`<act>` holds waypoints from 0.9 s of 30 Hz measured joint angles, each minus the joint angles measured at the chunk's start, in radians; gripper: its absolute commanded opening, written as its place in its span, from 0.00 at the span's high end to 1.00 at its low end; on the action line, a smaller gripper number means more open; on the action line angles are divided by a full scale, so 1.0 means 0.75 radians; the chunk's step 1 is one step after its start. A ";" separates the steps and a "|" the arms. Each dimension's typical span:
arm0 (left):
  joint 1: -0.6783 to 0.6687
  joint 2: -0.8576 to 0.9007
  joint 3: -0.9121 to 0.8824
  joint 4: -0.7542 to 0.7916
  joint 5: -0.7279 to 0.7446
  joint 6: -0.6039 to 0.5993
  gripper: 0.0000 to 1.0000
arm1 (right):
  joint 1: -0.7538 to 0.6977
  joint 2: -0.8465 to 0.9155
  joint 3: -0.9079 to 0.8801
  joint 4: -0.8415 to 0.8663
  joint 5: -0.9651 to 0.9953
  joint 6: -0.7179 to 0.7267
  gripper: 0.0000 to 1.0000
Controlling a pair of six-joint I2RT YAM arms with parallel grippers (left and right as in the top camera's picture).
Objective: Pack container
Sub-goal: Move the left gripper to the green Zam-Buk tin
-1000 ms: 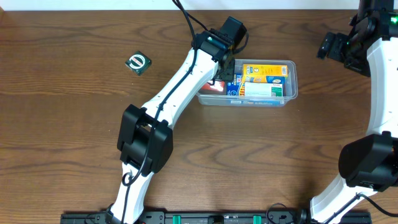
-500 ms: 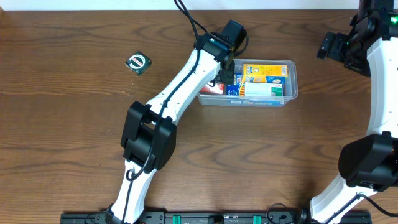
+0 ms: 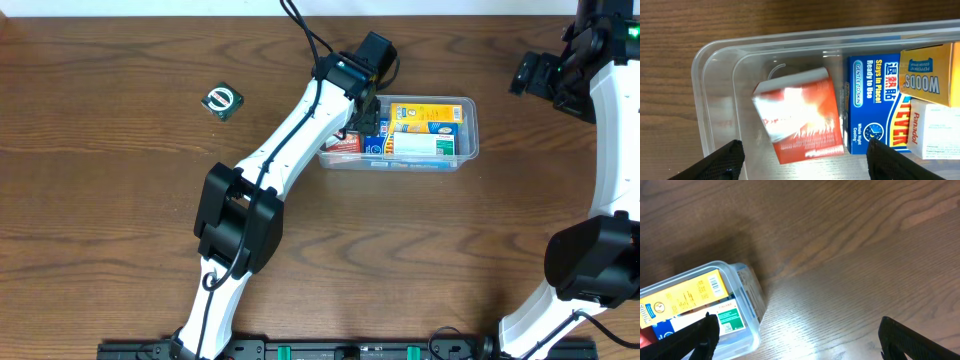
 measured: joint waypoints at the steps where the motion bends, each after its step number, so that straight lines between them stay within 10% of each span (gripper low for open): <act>1: 0.000 0.000 0.000 0.001 0.000 0.000 0.20 | 0.000 0.000 0.000 0.000 0.000 0.001 0.01; 19: 0.064 -0.053 0.000 0.033 0.000 0.031 0.19 | 0.000 -0.001 0.000 0.000 0.000 0.001 0.01; 27: 0.356 -0.228 0.007 0.092 -0.001 0.051 0.11 | 0.000 -0.001 0.000 0.000 0.000 0.001 0.01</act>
